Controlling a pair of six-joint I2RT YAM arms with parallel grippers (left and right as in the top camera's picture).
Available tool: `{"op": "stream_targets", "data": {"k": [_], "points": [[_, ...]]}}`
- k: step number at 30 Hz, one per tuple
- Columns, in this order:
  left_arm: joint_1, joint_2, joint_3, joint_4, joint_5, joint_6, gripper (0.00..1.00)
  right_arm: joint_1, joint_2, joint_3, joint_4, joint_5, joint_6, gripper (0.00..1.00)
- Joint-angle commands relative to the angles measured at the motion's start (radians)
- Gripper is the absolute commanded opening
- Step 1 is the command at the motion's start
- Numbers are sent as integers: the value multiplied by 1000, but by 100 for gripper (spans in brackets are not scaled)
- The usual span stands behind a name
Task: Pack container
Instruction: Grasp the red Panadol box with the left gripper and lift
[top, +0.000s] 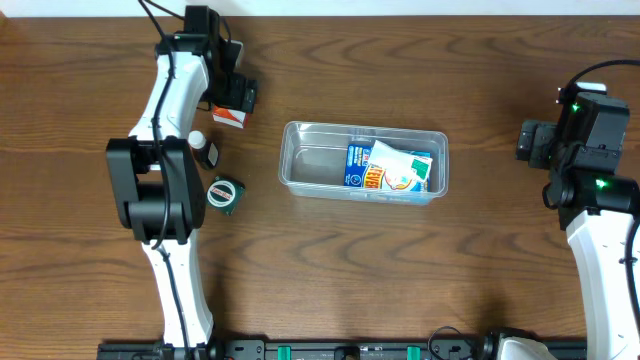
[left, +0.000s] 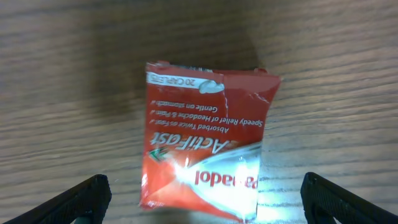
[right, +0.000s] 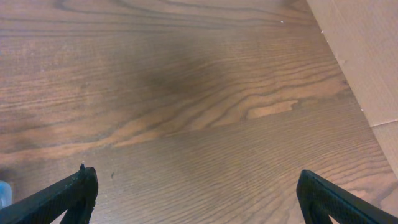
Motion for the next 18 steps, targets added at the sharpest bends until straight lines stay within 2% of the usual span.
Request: {"op": "stream_targets", "data": {"k": [1, 18], "points": [[-2, 27, 2, -6, 13, -11, 98, -6, -6, 3, -1, 11, 12, 99], [-2, 62, -2, 17, 13, -11, 95, -6, -6, 3, -6, 11, 12, 99]]}}
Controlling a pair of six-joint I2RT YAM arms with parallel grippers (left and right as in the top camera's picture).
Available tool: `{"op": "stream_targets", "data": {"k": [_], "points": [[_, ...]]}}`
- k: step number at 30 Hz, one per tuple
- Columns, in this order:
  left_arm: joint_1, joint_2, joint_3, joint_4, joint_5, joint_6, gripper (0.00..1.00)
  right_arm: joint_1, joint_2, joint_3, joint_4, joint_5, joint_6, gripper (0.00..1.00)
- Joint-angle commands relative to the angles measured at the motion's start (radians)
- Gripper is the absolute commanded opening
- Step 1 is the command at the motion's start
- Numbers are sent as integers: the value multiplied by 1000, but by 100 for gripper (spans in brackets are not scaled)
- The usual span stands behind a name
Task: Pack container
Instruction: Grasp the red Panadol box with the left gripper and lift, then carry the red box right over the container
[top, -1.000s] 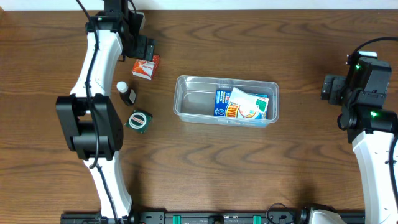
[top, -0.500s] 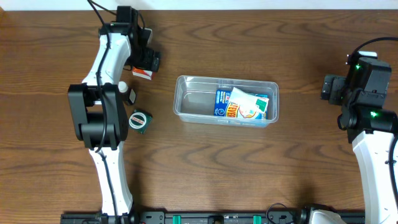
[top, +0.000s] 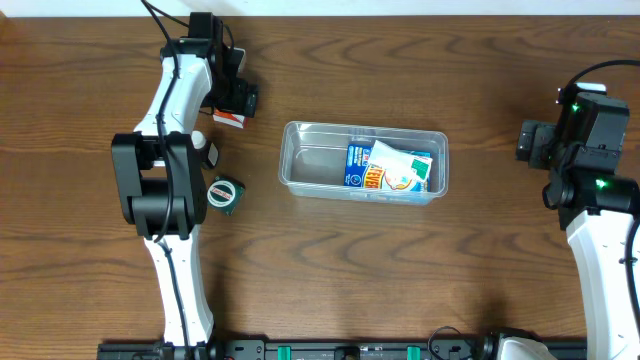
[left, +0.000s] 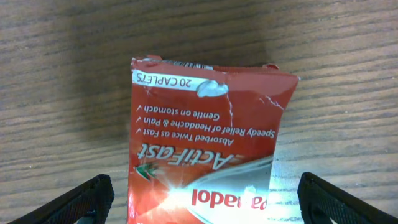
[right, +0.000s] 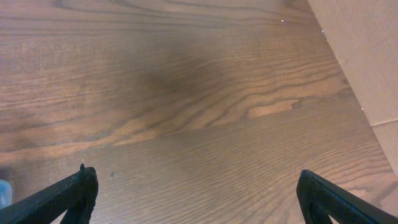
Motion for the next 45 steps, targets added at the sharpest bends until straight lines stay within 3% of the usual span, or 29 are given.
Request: {"op": "stream_targets", "data": {"k": [1, 10, 16, 24, 30, 40, 45], "points": [[-2, 35, -2, 7, 9, -8, 95, -6, -6, 3, -4, 11, 13, 99], [-2, 49, -2, 30, 9, -9, 83, -6, -6, 3, -5, 11, 13, 99], [-2, 49, -2, 34, 9, -9, 67, -6, -6, 3, -4, 11, 13, 99], [-2, 42, -2, 31, 9, -10, 66, -6, -6, 3, -5, 11, 13, 99], [-2, -16, 1, 5, 9, -33, 60, -6, -6, 3, -5, 11, 13, 99], [-13, -233, 1, -102, 14, -230, 60, -6, -6, 3, -5, 11, 13, 99], [-64, -367, 1, -202, 148, -255, 60, -6, -6, 3, -4, 11, 13, 99]]}}
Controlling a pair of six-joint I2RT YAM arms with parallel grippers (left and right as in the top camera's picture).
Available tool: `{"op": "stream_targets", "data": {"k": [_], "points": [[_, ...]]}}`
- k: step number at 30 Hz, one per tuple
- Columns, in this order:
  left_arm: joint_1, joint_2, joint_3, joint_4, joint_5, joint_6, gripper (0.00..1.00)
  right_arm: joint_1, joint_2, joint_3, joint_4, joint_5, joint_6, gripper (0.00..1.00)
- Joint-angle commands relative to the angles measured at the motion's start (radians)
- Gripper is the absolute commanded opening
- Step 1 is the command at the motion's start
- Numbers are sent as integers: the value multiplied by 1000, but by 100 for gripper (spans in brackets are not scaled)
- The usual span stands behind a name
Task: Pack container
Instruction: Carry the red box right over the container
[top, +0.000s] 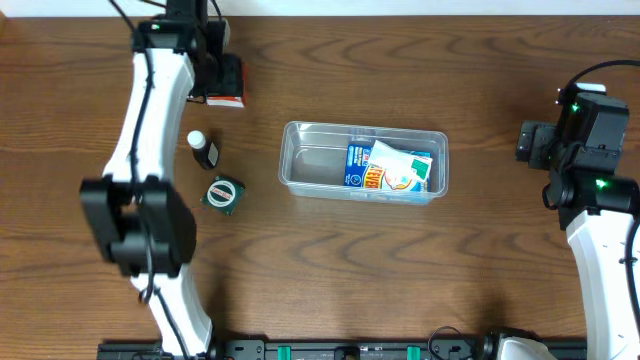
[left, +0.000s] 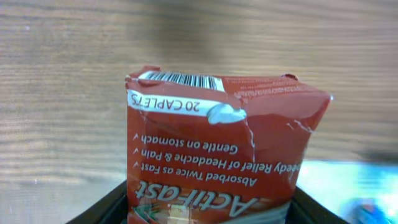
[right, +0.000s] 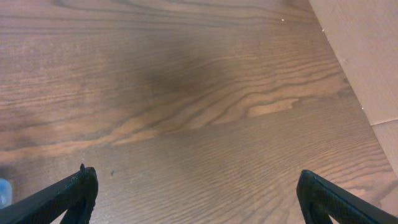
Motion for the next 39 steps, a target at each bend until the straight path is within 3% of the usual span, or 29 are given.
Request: {"op": "stream_targets", "data": {"k": [1, 10, 20, 25, 33, 39], "points": [[-50, -84, 2, -48, 115, -47, 60, -6, -6, 3, -1, 11, 12, 99], [-231, -144, -11, -201, 140, -111, 61, -6, -6, 3, -1, 11, 12, 99], [-399, -144, -91, -200, 130, -142, 61, -6, -6, 3, -1, 11, 12, 99], [-446, -144, -163, -195, 37, -212, 61, -6, -6, 3, -1, 11, 12, 99], [-467, -144, -329, -16, 7, -331, 61, -6, -6, 3, -1, 11, 12, 99], [-480, -144, -419, 109, 7, -350, 61, -6, -6, 3, -1, 11, 12, 99]]}}
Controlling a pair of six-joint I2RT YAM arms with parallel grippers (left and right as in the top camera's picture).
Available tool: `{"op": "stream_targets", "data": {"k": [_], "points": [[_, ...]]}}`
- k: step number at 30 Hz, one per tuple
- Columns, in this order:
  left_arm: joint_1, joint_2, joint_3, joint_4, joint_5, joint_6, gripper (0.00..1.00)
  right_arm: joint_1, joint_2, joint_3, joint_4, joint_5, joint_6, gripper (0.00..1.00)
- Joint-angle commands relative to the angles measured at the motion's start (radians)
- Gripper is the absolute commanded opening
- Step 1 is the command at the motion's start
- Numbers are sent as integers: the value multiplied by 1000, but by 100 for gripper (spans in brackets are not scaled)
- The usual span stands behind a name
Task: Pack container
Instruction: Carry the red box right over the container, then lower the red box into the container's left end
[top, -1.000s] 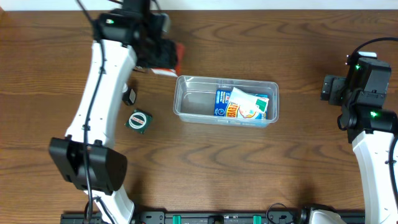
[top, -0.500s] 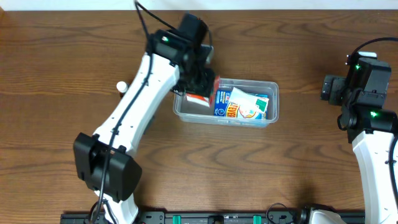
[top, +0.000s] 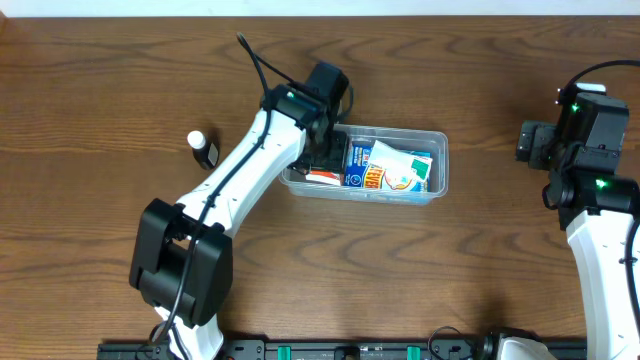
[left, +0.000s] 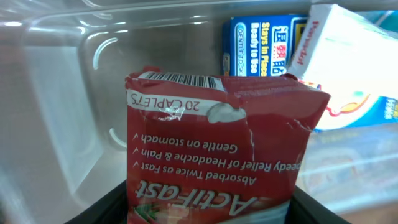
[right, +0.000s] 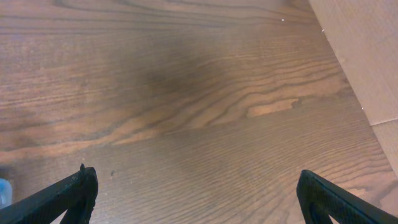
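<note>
My left gripper (left: 208, 208) is shut on a red Panadol ActiFast packet (left: 217, 143), holding it inside the left half of the clear plastic container (left: 59, 93). From overhead, that gripper (top: 323, 160) reaches down into the container (top: 438, 142), and a strip of the red packet (top: 322, 178) shows below it. A blue box (top: 358, 165) and a white packet (top: 398, 168) lie in the container's right half. Far to the right, my right gripper (right: 199, 193) hangs open over bare wood, nothing between its fingers.
A small dark bottle with a white cap (top: 203, 150) stands left of the container. My left arm (top: 235, 190) stretches across the table between the bottle and the container. My right arm (top: 585, 150) sits at the table's right edge.
My left gripper, shut on the red packet, has moved from the far left of the table to inside the container's left half. The right arm has not moved.
My left gripper stood open over the red packet lying on the table at the far left, then lower around it. Then it was shut on the packet and held it above the wood. Now the packet is inside the container, still gripped.
</note>
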Motion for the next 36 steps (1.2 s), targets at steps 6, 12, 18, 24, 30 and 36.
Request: {"op": "stream_targets", "data": {"k": [6, 12, 18, 24, 30, 36], "points": [[-9, 0, -28, 68, -13, -33, 58, -6, -6, 3, -2, 11, 12, 99], [-9, 14, -28, 116, -30, -43, 57, -6, -6, 3, -2, 11, 12, 99], [-9, 55, -28, 116, -58, -80, 58, -6, -6, 3, -2, 11, 12, 99], [-9, 86, -28, 116, -57, -84, 58, -6, -6, 3, -2, 11, 12, 99], [-9, 118, -28, 130, -58, -84, 57, -6, -6, 3, -2, 11, 12, 99], [-8, 161, -29, 139, -63, -84, 58, -6, -6, 3, -2, 11, 12, 99]]}}
